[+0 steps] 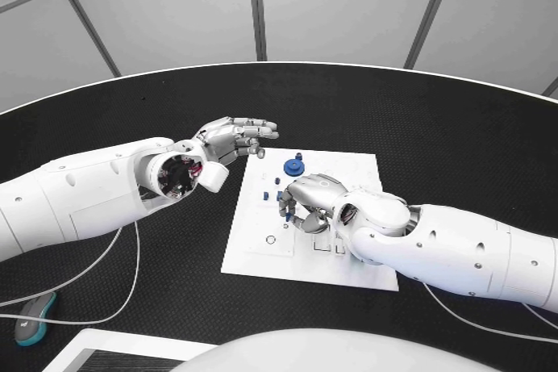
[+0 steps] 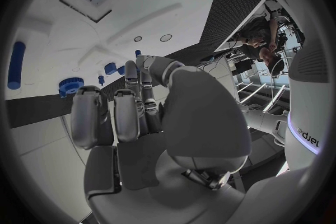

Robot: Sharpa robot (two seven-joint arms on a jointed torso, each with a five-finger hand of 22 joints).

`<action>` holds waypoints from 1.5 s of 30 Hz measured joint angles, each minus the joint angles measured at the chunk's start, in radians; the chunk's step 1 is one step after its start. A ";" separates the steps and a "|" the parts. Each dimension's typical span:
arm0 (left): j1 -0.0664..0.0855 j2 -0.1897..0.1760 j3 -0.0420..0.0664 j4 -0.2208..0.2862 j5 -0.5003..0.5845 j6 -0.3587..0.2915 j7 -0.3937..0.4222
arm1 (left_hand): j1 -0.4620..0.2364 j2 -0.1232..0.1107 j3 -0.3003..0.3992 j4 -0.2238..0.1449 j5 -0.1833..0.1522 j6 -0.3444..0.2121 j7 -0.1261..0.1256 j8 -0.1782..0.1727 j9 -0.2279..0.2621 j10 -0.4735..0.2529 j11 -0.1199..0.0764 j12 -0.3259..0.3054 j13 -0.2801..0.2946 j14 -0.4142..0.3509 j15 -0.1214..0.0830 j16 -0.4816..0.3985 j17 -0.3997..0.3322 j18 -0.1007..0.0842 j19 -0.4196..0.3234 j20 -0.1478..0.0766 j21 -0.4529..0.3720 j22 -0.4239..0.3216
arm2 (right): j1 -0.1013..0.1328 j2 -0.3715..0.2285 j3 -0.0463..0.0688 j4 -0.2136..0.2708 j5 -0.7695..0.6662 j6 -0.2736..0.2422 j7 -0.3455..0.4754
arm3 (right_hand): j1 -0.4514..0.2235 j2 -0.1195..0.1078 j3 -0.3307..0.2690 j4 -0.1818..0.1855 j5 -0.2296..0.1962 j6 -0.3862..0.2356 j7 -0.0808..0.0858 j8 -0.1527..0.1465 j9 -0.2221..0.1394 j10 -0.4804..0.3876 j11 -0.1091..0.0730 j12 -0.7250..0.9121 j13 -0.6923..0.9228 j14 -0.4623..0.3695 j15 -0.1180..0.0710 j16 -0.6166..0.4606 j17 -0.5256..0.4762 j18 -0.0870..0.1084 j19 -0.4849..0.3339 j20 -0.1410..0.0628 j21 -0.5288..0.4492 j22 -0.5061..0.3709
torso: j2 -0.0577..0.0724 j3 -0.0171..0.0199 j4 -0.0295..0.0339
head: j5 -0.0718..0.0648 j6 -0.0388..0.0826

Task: Assemble the parts on the task board

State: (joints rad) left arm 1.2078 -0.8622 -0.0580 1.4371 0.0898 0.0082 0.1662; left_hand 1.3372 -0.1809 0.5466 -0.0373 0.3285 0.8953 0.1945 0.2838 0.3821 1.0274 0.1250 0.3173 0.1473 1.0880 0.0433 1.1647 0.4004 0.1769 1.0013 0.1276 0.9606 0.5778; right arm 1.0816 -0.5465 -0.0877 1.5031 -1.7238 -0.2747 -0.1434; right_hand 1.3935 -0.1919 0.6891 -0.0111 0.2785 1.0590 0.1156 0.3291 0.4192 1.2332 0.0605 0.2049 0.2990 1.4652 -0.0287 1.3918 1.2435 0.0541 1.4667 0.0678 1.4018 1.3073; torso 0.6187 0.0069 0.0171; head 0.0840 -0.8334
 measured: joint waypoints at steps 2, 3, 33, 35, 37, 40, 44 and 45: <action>0.000 0.000 0.000 0.000 0.000 0.000 0.000 | 0.000 0.000 0.000 0.000 0.000 0.000 0.000 0.000 0.000 0.000 0.000 0.000 0.000 0.000 0.000 0.000 0.000 0.000 0.000 0.000 0.000 0.000 | -0.002 0.002 0.000 -0.002 0.000 0.000 0.000 | 0.000 0.000 0.000 0.000 0.000 0.000 0.000 0.000 0.000 0.000 0.000 0.000 0.000 0.000 0.000 0.000 0.000 0.000 0.000 0.000 0.000 0.000 | 0.000 0.0000 0.0002 | 0.001 -0.002; 0.000 0.000 0.000 0.001 0.000 0.000 0.000 | 0.000 0.000 0.000 0.000 0.000 0.000 0.000 0.000 0.000 0.000 0.000 0.000 0.000 0.000 0.000 0.000 0.000 0.000 0.000 0.000 0.000 0.000 | -0.003 0.004 0.000 -0.004 0.000 0.000 0.000 | 0.000 0.000 0.000 0.000 0.000 0.000 0.000 0.000 0.000 0.002 -0.002 -0.001 0.000 0.000 0.000 0.000 0.000 0.000 0.000 0.000 0.000 0.000 | 0.000 0.0000 0.0003 | 0.002 -0.002; 0.000 -0.003 0.000 0.005 0.000 0.004 -0.004 | 0.000 0.000 0.000 0.000 0.000 0.000 0.000 0.004 0.000 -0.004 0.004 0.004 0.000 -0.004 0.004 0.000 -0.001 -0.005 0.000 0.000 0.000 -0.001 | -0.024 0.027 -0.002 -0.040 0.000 0.010 0.005 | -0.006 0.001 0.003 -0.003 0.004 -0.004 -0.003 -0.002 0.001 0.009 -0.009 -0.005 0.000 0.000 0.000 0.000 0.000 0.000 0.000 0.000 0.000 0.001 | -0.001 0.0000 -0.0012 | 0.015 -0.019; 0.000 -0.003 0.000 0.005 0.000 0.004 -0.004 | 0.000 0.000 0.000 0.000 0.000 0.000 0.000 0.004 0.000 -0.004 0.004 0.004 0.000 -0.004 0.004 0.000 -0.001 -0.005 0.000 0.000 0.000 -0.001 | -0.024 0.028 -0.002 -0.041 0.000 0.011 0.005 | -0.006 0.001 0.003 -0.003 0.004 -0.004 -0.004 -0.002 0.001 0.009 -0.009 -0.005 0.000 0.000 0.000 0.000 0.000 0.000 0.000 0.000 0.000 0.001 | -0.001 0.0000 -0.0012 | 0.015 -0.020; 0.000 -0.003 0.000 0.005 0.000 0.005 -0.005 | 0.000 0.000 0.000 0.000 0.000 0.000 0.000 0.004 0.000 -0.004 0.004 0.004 0.000 -0.004 0.004 0.000 -0.001 -0.005 0.000 0.000 0.000 -0.001 | -0.024 0.029 -0.002 -0.042 0.000 0.013 0.005 | -0.007 0.002 0.003 -0.003 0.004 -0.004 -0.004 -0.002 0.001 0.009 -0.009 -0.005 0.000 0.000 0.000 0.000 0.000 0.000 0.000 0.000 0.000 0.001 | -0.001 -0.0002 -0.0012 | 0.015 -0.020; 0.000 -0.003 0.000 0.005 0.000 0.005 -0.005 | 0.000 0.000 0.000 0.000 0.000 0.000 0.000 0.004 0.000 -0.004 0.004 0.004 0.000 -0.004 0.004 0.000 -0.001 -0.006 0.000 0.000 0.000 -0.001 | -0.025 0.031 -0.002 -0.045 0.000 0.013 0.005 | -0.007 0.002 0.002 -0.003 0.004 -0.004 -0.004 -0.002 0.001 0.011 -0.011 -0.005 0.000 0.000 0.000 0.000 0.000 0.000 0.000 0.000 0.000 0.001 | -0.001 -0.0003 -0.0009 | 0.014 -0.021; 0.000 -0.004 0.000 0.005 0.000 0.006 -0.006 | 0.000 0.000 -0.003 0.003 0.000 0.000 0.000 0.004 0.000 -0.004 0.004 0.004 0.000 -0.004 0.004 0.000 -0.001 -0.006 -0.002 0.002 0.000 -0.001 | -0.025 0.034 -0.002 -0.050 0.000 0.014 0.006 | -0.007 0.002 0.002 -0.003 0.004 -0.004 -0.004 -0.005 0.001 0.012 -0.012 -0.006 0.000 0.000 0.000 0.000 0.000 0.000 0.000 0.000 0.000 0.001 | -0.001 -0.0003 -0.0010 | 0.014 -0.021; 0.000 -0.004 0.000 0.005 0.000 0.006 -0.006 | 0.000 0.000 -0.003 0.003 0.000 0.000 0.000 0.004 0.000 -0.004 0.004 0.004 0.000 -0.004 0.004 0.000 -0.001 -0.006 -0.003 0.003 0.000 -0.001 | -0.026 0.035 -0.002 -0.051 0.000 0.014 0.006 | -0.007 0.002 0.002 -0.003 0.007 -0.004 -0.004 -0.005 0.002 0.012 -0.012 -0.007 0.000 0.000 0.000 0.000 0.000 0.000 0.000 0.000 0.000 0.001 | -0.001 -0.0003 -0.0011 | 0.014 -0.021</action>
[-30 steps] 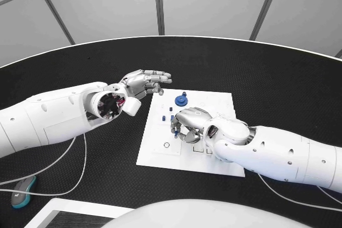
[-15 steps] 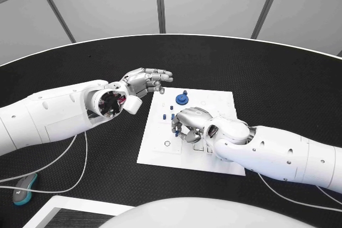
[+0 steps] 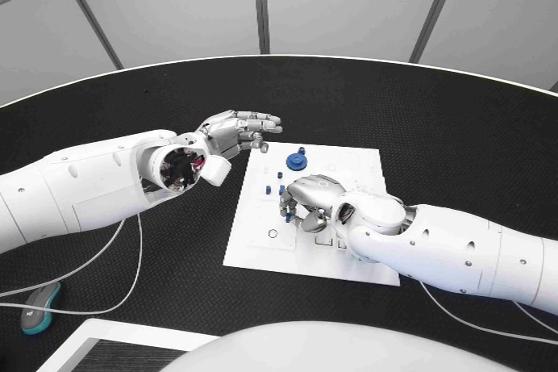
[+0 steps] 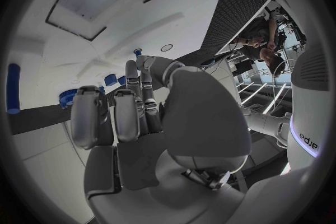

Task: Assemble the parts on the task board

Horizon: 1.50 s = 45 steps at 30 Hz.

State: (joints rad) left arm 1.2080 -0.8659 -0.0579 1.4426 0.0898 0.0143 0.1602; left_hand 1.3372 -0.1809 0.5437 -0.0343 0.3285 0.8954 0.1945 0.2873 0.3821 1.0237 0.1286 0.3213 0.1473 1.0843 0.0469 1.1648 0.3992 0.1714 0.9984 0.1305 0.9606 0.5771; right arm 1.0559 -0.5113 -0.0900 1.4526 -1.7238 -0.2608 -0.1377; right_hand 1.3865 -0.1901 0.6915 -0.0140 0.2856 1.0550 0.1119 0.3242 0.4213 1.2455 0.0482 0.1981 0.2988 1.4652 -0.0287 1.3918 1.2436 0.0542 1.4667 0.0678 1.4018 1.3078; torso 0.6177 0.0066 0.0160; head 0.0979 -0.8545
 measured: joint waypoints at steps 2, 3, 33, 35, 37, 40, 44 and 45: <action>0.000 0.000 0.000 0.000 0.000 0.000 0.000 | 0.000 0.000 0.000 0.000 0.000 0.000 0.000 0.000 0.000 0.000 0.000 0.000 0.000 0.000 0.000 0.000 0.000 0.000 0.000 0.000 0.000 0.000 | -0.001 0.002 0.000 -0.002 0.000 0.000 0.000 | 0.000 0.000 0.000 0.000 0.000 0.000 0.000 0.003 0.000 0.000 0.000 0.000 0.000 0.000 0.000 0.000 0.000 0.000 0.000 0.000 0.000 0.000 | 0.000 0.0000 0.0000 | 0.000 0.000; 0.000 0.000 0.000 0.000 0.000 0.000 0.000 | 0.000 0.000 0.000 0.000 0.000 0.000 0.000 0.000 0.000 0.000 0.000 0.000 0.000 0.000 0.000 0.000 0.000 0.000 0.000 0.000 0.000 0.000 | -0.001 0.002 0.000 -0.003 0.000 0.000 -0.001 | 0.000 0.000 0.000 0.000 0.000 0.000 0.000 0.003 0.000 0.000 0.000 0.000 0.000 0.000 0.000 0.000 0.000 0.000 0.000 0.000 0.000 0.000 | 0.000 0.0000 -0.0001 | 0.000 0.000; 0.000 0.001 0.000 -0.003 0.000 0.007 -0.009 | 0.000 0.000 0.000 0.000 0.000 0.000 0.000 0.000 0.000 0.000 0.000 0.000 0.000 0.000 0.000 0.000 0.000 -0.001 0.000 0.000 0.000 0.000 | -0.008 0.011 -0.004 -0.018 0.000 0.016 -0.018 | -0.038 0.002 -0.031 -0.008 0.001 -0.106 0.052 -0.059 -0.011 -0.098 0.033 -0.062 -0.015 0.002 0.023 0.000 -0.018 0.000 0.000 0.015 -0.036 0.000 | 0.000 0.0006 -0.0009 | 0.003 -0.004; 0.000 0.002 0.000 -0.003 0.000 0.008 -0.010 | 0.000 0.000 -0.002 -0.002 0.000 -0.002 0.002 0.000 0.000 0.000 0.000 0.000 0.000 0.000 0.000 0.000 0.000 -0.001 0.000 0.000 0.000 -0.001 | -0.008 0.010 -0.004 -0.017 0.000 0.010 -0.022 | -0.042 -0.003 -0.035 -0.012 0.001 -0.128 0.053 -0.075 -0.016 -0.131 0.044 -0.071 -0.020 0.002 0.030 0.000 -0.018 0.000 0.000 0.025 -0.055 0.000 | 0.000 0.0006 -0.0008 | 0.002 -0.004; 0.000 0.002 0.000 -0.004 0.000 0.009 -0.010 | 0.000 0.000 -0.003 -0.003 0.000 -0.004 0.004 0.000 0.000 0.000 0.000 0.000 0.000 -0.002 -0.002 0.000 -0.001 -0.001 0.000 0.000 0.000 -0.001 | -0.008 0.008 -0.004 -0.016 0.000 0.007 -0.024 | -0.045 -0.005 -0.035 -0.012 0.001 -0.134 0.052 -0.078 -0.017 -0.145 0.051 -0.071 -0.022 0.002 0.030 0.000 -0.018 0.000 0.000 0.025 -0.065 0.000 | -0.001 0.0007 -0.0007 | 0.002 -0.003; 0.000 0.002 0.000 -0.004 0.000 0.010 -0.011 | 0.000 0.000 -0.003 -0.003 0.000 -0.004 0.004 0.000 0.000 0.000 0.000 0.000 0.000 -0.004 -0.004 0.000 -0.001 -0.001 0.000 0.000 0.000 -0.001 | -0.008 0.003 -0.004 -0.011 0.000 0.000 -0.028 | -0.045 -0.005 -0.038 -0.015 0.001 -0.134 0.052 -0.078 -0.017 -0.156 0.052 -0.074 -0.024 0.000 0.033 0.000 -0.021 0.000 -0.002 0.027 -0.072 0.000 | -0.001 0.0009 -0.0006 | 0.001 -0.002; 0.000 0.001 0.000 -0.005 0.000 0.012 -0.012 | 0.000 0.000 -0.003 -0.003 0.000 -0.004 0.004 0.000 0.000 0.000 0.000 0.000 0.000 -0.004 -0.004 0.000 -0.001 -0.001 0.000 0.000 0.000 -0.001 | -0.008 -0.008 -0.004 0.002 0.000 -0.009 -0.032 | -0.045 -0.005 -0.038 -0.015 0.001 -0.134 0.052 -0.082 -0.017 -0.165 0.054 -0.074 -0.026 -0.002 0.034 0.000 -0.022 0.000 0.000 0.032 -0.078 0.000 | -0.001 0.0009 -0.0007 | 0.001 0.000; 0.000 0.001 0.000 -0.006 0.000 0.012 -0.013 | 0.000 0.000 -0.003 -0.003 0.000 -0.004 0.004 0.000 0.000 0.000 0.000 0.000 0.000 -0.004 -0.004 0.000 -0.001 -0.001 0.000 0.000 0.000 -0.001 | -0.008 -0.011 -0.004 0.005 0.000 -0.011 -0.033 | -0.045 -0.005 -0.038 -0.015 0.001 -0.135 0.053 -0.082 -0.017 -0.165 0.054 -0.074 -0.026 -0.002 0.034 0.000 -0.022 0.000 0.000 0.032 -0.078 0.000 | -0.001 0.0009 -0.0008 | 0.001 0.000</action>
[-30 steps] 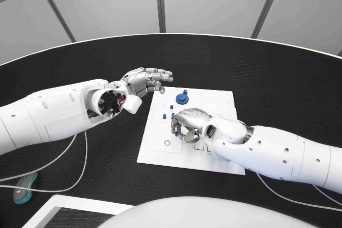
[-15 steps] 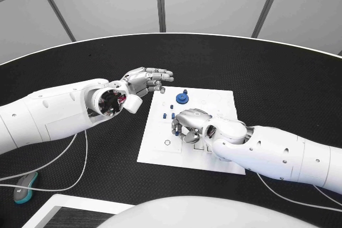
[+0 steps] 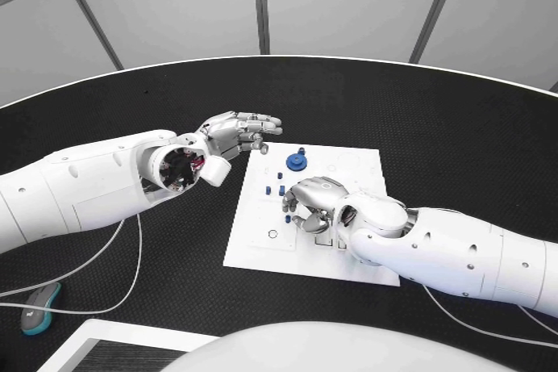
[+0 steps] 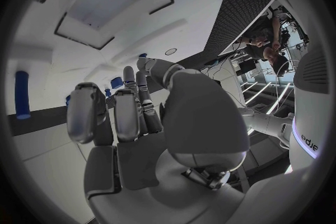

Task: Assemble the parts on the task board

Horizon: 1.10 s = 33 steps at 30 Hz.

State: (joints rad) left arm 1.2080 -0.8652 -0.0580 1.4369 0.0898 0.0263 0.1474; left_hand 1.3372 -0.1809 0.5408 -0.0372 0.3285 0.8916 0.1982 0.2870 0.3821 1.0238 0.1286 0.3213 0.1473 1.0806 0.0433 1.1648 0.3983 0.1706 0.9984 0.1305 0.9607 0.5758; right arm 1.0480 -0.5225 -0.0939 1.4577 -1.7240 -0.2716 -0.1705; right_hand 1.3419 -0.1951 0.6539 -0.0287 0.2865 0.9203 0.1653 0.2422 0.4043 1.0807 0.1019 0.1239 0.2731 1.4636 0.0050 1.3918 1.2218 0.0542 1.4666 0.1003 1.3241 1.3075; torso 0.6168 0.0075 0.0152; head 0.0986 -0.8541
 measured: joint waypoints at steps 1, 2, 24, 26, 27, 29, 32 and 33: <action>0.000 0.000 0.000 0.000 0.000 0.000 -0.001 | 0.000 0.000 0.000 0.000 0.000 0.000 0.000 0.000 0.000 0.000 0.000 0.000 0.000 0.000 0.000 0.000 0.000 0.000 0.000 0.000 0.000 0.000 | 0.000 -0.003 0.000 0.003 0.000 -0.002 0.000 | 0.000 0.000 0.000 0.000 0.000 -0.002 0.002 0.000 0.000 -0.003 0.003 0.000 -0.001 0.000 0.000 0.000 0.000 0.000 0.000 0.000 0.000 0.000 | 0.000 0.0000 0.0000 | 0.000 0.001; 0.000 0.000 0.000 -0.001 0.000 0.001 -0.001 | 0.000 0.000 0.000 0.000 0.000 0.000 0.000 0.000 0.000 0.000 0.000 0.000 0.000 0.000 0.000 0.000 0.000 0.000 0.000 0.000 0.000 0.000 | 0.000 -0.007 0.000 0.007 0.000 -0.004 0.000 | 0.000 0.000 0.000 0.000 0.000 -0.004 0.000 0.000 0.000 -0.005 0.002 0.000 -0.001 0.002 0.002 0.000 0.000 0.000 0.000 0.000 0.000 0.000 | 0.000 0.0000 -0.0001 | 0.000 0.001; -0.001 -0.002 0.000 -0.018 0.000 0.011 -0.002 | 0.000 0.000 0.000 0.000 0.000 0.000 0.000 0.000 0.000 -0.004 -0.004 0.000 0.000 0.000 0.000 0.000 0.000 0.000 0.000 0.000 -0.004 -0.001 | 0.082 -0.297 0.014 0.196 0.000 -0.036 -0.054 | -0.070 -0.071 -0.083 0.050 -0.106 -0.018 -0.032 -0.019 0.000 -0.036 -0.010 0.015 -0.025 0.003 0.003 -0.006 -0.019 0.000 0.000 0.000 -0.035 0.000 | -0.008 -0.0022 -0.0142 | -0.029 0.033; -0.001 -0.001 0.000 -0.019 0.000 0.012 -0.002 | 0.000 0.000 0.000 0.000 0.000 0.000 0.000 0.000 0.000 -0.004 -0.004 0.000 0.000 0.000 0.000 0.000 0.000 0.000 0.000 0.000 -0.004 -0.001 | 0.087 -0.309 0.014 0.186 0.000 -0.031 -0.054 | -0.071 -0.071 -0.098 0.055 -0.107 -0.021 -0.035 -0.020 -0.001 -0.044 -0.010 0.015 -0.028 0.003 0.003 -0.006 -0.018 0.000 0.000 0.000 -0.041 0.000 | -0.009 -0.0025 -0.0161 | -0.031 0.036; -0.001 -0.001 0.000 -0.019 0.000 0.013 -0.002 | 0.000 0.000 0.000 0.000 0.000 0.000 0.000 0.000 0.000 -0.004 -0.004 0.000 0.000 0.000 0.000 0.000 0.000 0.000 0.000 0.000 -0.004 -0.001 | 0.090 -0.312 0.014 0.178 0.000 -0.028 -0.053 | -0.071 -0.071 -0.107 0.057 -0.106 -0.026 -0.039 -0.024 -0.002 -0.050 -0.010 0.015 -0.030 0.003 0.003 -0.006 -0.018 0.000 0.000 0.000 -0.043 0.000 | -0.009 -0.0026 -0.0166 | -0.032 0.037; -0.001 0.000 0.000 -0.019 0.000 0.014 -0.002 | 0.000 0.000 0.000 0.000 0.000 0.000 0.000 0.000 0.000 -0.004 -0.004 0.000 0.000 0.000 0.000 0.000 0.000 0.000 0.000 0.000 -0.004 -0.001 | 0.092 -0.311 0.014 0.166 0.000 -0.026 -0.051 | -0.071 -0.071 -0.117 0.059 -0.106 -0.029 -0.042 -0.026 -0.003 -0.051 -0.010 0.015 -0.033 0.003 0.003 -0.006 -0.017 0.000 0.000 0.000 -0.043 0.000 | -0.010 -0.0028 -0.0167 | -0.033 0.039; -0.001 -0.001 0.000 -0.017 0.000 0.015 -0.002 | 0.000 0.000 0.000 0.000 0.000 0.000 0.000 0.000 0.000 -0.004 -0.004 0.000 0.000 0.000 0.000 0.000 0.000 0.000 0.000 0.000 -0.004 -0.001 | 0.094 -0.303 0.014 0.149 0.000 -0.027 -0.048 | -0.071 -0.071 -0.120 0.062 -0.106 -0.029 -0.042 -0.030 -0.004 -0.058 -0.010 0.015 -0.034 0.003 0.003 -0.006 -0.017 0.000 0.000 0.000 -0.043 0.000 | -0.010 -0.0034 -0.0161 | -0.034 0.041; -0.001 -0.001 0.000 -0.017 0.000 0.015 -0.002 | 0.000 0.000 0.000 0.000 0.000 0.000 0.000 0.000 0.000 -0.004 -0.004 0.000 0.000 0.000 0.000 0.000 0.000 0.000 0.000 0.000 -0.004 -0.001 | 0.094 -0.300 0.014 0.145 0.000 -0.027 -0.047 | -0.063 -0.064 -0.128 0.064 -0.106 -0.034 -0.045 -0.036 -0.006 -0.062 -0.006 0.020 -0.037 0.003 0.003 -0.006 -0.017 0.000 0.000 0.000 -0.050 0.000 | -0.010 -0.0035 -0.0160 | -0.033 0.042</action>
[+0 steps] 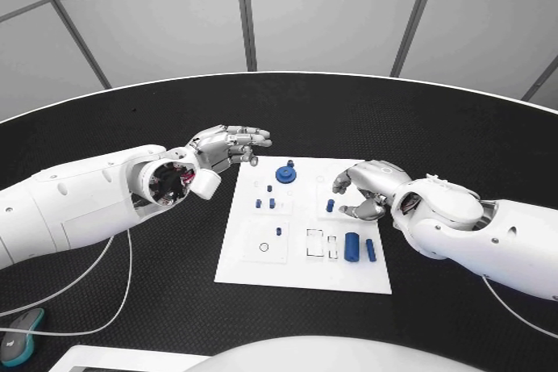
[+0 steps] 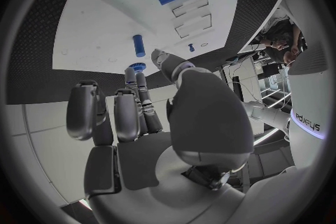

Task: Assemble the parts on the task board

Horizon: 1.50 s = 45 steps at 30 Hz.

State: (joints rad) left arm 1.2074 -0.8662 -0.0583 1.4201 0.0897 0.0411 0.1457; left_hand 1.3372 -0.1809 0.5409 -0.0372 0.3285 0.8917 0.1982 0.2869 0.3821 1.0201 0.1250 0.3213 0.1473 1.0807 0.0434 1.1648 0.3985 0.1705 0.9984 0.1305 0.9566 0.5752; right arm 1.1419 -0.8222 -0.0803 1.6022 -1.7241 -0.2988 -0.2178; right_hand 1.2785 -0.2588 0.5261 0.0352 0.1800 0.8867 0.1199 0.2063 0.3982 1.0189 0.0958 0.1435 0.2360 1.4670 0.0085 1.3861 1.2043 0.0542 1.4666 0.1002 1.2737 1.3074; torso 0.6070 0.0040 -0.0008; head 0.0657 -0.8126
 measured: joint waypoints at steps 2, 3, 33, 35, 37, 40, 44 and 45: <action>0.000 -0.001 0.000 0.001 0.000 0.000 0.000 | 0.000 0.000 0.000 0.000 0.000 0.000 0.000 0.000 0.000 0.000 0.000 0.000 0.000 0.000 0.000 0.000 0.000 0.000 0.000 0.000 0.000 0.000 | 0.001 0.008 0.000 -0.010 0.000 0.000 0.001 | 0.006 0.006 -0.003 0.001 0.000 -0.005 0.001 -0.002 -0.001 -0.001 0.001 0.000 -0.001 0.000 0.000 0.000 0.000 0.000 0.000 0.000 -0.003 0.000 | 0.000 0.0000 -0.0001 | 0.002 0.000; 0.000 -0.001 0.000 0.001 0.000 0.000 0.000 | 0.000 0.000 0.000 0.000 0.000 0.000 0.000 0.000 0.000 0.000 0.000 0.000 0.000 0.000 0.000 0.000 0.000 0.000 0.000 0.000 0.000 0.000 | 0.001 0.012 0.000 -0.015 0.000 0.001 0.001 | 0.007 0.007 -0.003 0.001 0.000 -0.005 0.001 -0.002 -0.001 -0.002 0.001 0.000 -0.002 0.000 0.000 0.000 0.000 0.000 0.000 0.000 -0.003 0.000 | 0.000 -0.0001 0.0000 | 0.003 0.000; 0.000 -0.007 0.000 0.012 0.000 -0.005 -0.002 | 0.004 0.003 -0.004 0.004 0.000 0.000 0.000 0.000 0.000 0.000 0.000 0.005 0.000 0.000 0.000 0.000 -0.001 0.000 0.000 0.000 0.000 -0.001 | -0.002 0.117 -0.002 -0.130 0.000 0.084 0.015 | 0.043 0.035 0.036 0.015 0.006 0.038 0.004 0.003 0.006 0.050 -0.016 0.039 -0.016 -0.004 -0.004 0.000 -0.006 0.000 0.000 0.000 -0.003 0.000 | 0.001 0.0006 -0.0022 | 0.008 -0.010; 0.000 -0.007 0.000 0.013 0.000 -0.005 -0.002 | 0.004 0.003 -0.004 0.004 0.000 0.000 0.000 0.000 0.000 0.000 0.000 0.005 0.000 0.000 0.000 0.000 -0.001 0.000 0.000 0.000 0.000 -0.001 | -0.002 0.121 -0.002 -0.134 0.000 0.087 0.015 | 0.043 0.035 0.042 0.019 0.006 0.053 0.005 0.009 0.009 0.059 -0.019 0.044 -0.018 0.000 -0.007 0.000 -0.005 0.000 0.000 0.000 -0.003 0.000 | 0.001 0.0005 -0.0023 | 0.008 -0.010; 0.000 -0.007 0.000 0.013 0.000 -0.005 -0.002 | 0.004 0.003 -0.004 0.004 0.000 0.000 0.000 0.000 0.000 0.000 0.000 0.005 0.000 0.000 0.000 0.000 -0.001 0.000 0.000 0.000 0.000 -0.001 | -0.003 0.124 -0.003 -0.138 0.000 0.090 0.015 | 0.048 0.040 0.046 0.016 0.010 0.062 0.007 0.014 0.011 0.068 -0.017 0.044 -0.018 0.000 -0.007 0.000 -0.004 0.000 0.000 0.000 -0.001 0.000 | 0.001 0.0003 -0.0023 | 0.008 -0.010; 0.000 -0.008 0.000 0.013 0.000 -0.006 -0.002 | 0.003 0.003 -0.004 0.004 0.000 0.000 0.000 0.000 0.000 0.000 0.000 0.005 0.000 0.000 0.000 0.000 -0.001 0.000 0.000 0.000 0.000 -0.001 | -0.005 0.128 -0.003 -0.144 0.000 0.094 0.014 | 0.048 0.040 0.049 0.018 0.010 0.063 0.007 0.014 0.011 0.073 -0.022 0.045 -0.018 0.000 -0.007 0.000 -0.003 0.000 0.000 0.000 0.001 0.000 | 0.000 0.0001 -0.0023 | 0.007 -0.010; 0.000 -0.009 0.000 0.016 0.000 -0.009 -0.002 | 0.004 0.004 -0.004 0.004 0.000 0.000 0.000 0.000 0.000 0.000 0.000 0.005 0.000 0.000 0.000 0.000 -0.001 0.000 0.000 0.000 0.000 -0.001 | -0.006 0.131 -0.003 -0.151 0.000 0.106 0.014 | 0.052 0.044 0.054 0.015 0.010 0.072 0.009 0.018 0.013 0.080 -0.022 0.048 -0.019 -0.002 -0.012 0.000 -0.003 0.000 -0.004 -0.004 0.001 0.000 | 0.000 0.0000 -0.0023 | 0.007 -0.011; 0.000 -0.009 0.000 0.017 0.000 -0.009 -0.002 | 0.004 0.004 -0.004 0.004 0.000 0.000 0.000 0.000 0.000 0.000 0.000 0.005 0.000 0.000 0.000 0.000 -0.001 0.000 0.000 0.000 0.000 -0.001 | -0.006 0.131 -0.003 -0.151 0.000 0.107 0.014 | 0.052 0.044 0.057 0.016 0.010 0.075 0.011 0.018 0.014 0.081 -0.023 0.048 -0.019 0.000 -0.014 0.000 -0.003 0.000 -0.003 -0.004 0.002 0.000 | 0.000 0.0000 -0.0024 | 0.007 -0.011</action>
State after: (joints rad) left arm 1.2076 -0.8756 -0.0582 1.4370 0.0898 0.0320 0.1432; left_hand 1.3407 -0.1774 0.5367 -0.0329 0.3285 0.8917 0.1981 0.2869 0.3820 1.0202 0.1250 0.3261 0.1473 1.0807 0.0434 1.1647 0.3975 0.1705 0.9984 0.1305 0.9566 0.5746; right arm 1.1363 -0.6910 -0.0834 1.4507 -1.7240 -0.1913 -0.2039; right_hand 1.3310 -0.2146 0.5828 0.0510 0.1896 0.9616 0.1306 0.2240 0.4124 1.1000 0.0723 0.1914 0.2170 1.4666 -0.0053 1.3862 1.2018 0.0542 1.4633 0.0962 1.2761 1.3073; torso 0.6073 0.0040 -0.0032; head 0.0727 -0.8237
